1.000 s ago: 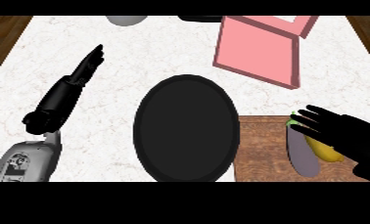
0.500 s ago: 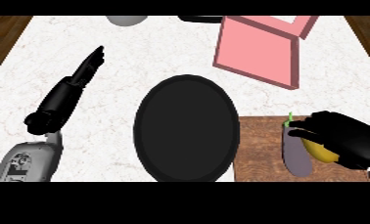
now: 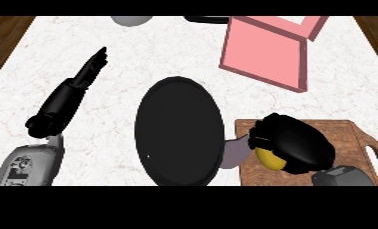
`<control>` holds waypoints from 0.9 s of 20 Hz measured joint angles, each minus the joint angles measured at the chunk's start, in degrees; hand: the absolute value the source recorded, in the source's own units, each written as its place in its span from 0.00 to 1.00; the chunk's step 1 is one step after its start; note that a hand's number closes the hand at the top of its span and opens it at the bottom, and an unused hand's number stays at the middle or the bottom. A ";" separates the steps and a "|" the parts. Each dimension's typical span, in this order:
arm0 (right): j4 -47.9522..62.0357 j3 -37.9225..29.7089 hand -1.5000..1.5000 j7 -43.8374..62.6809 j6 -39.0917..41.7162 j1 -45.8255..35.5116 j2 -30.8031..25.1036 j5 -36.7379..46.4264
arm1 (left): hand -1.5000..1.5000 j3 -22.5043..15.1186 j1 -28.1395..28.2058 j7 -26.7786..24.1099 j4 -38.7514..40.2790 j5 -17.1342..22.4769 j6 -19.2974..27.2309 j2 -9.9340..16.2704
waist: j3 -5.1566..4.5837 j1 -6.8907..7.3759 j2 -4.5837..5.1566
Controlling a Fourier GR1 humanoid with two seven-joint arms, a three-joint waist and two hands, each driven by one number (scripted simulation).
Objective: Pick the lemon from the cutting board and place it in the cardboard box
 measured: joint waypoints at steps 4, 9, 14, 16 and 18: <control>-5.34 8.38 1.00 8.59 2.21 -2.42 10.01 0.22 | 0.50 -0.27 0.32 -0.30 0.41 -0.44 0.14 -0.28 | 0.12 -0.03 -0.02; -15.93 14.71 1.00 16.94 4.42 -4.26 14.44 0.39 | 0.50 0.65 0.34 -0.27 0.34 -0.13 -0.19 0.10 | 0.19 -0.53 -0.02; -26.50 13.02 1.00 24.62 8.47 -4.65 15.79 -5.21 | 0.50 0.88 -0.50 0.86 0.14 -0.17 0.07 -0.47 | 0.23 -0.87 0.04; -30.00 11.58 1.00 30.13 8.86 -4.51 16.01 -9.11 | 0.50 1.04 -0.44 0.77 0.10 -0.16 -0.02 -0.35 | 0.24 -0.92 0.04; -31.10 9.03 1.00 35.64 8.35 -5.76 16.14 -13.45 | 0.50 0.92 -0.17 0.61 0.14 -0.28 0.07 -0.57 | 0.24 -0.71 0.15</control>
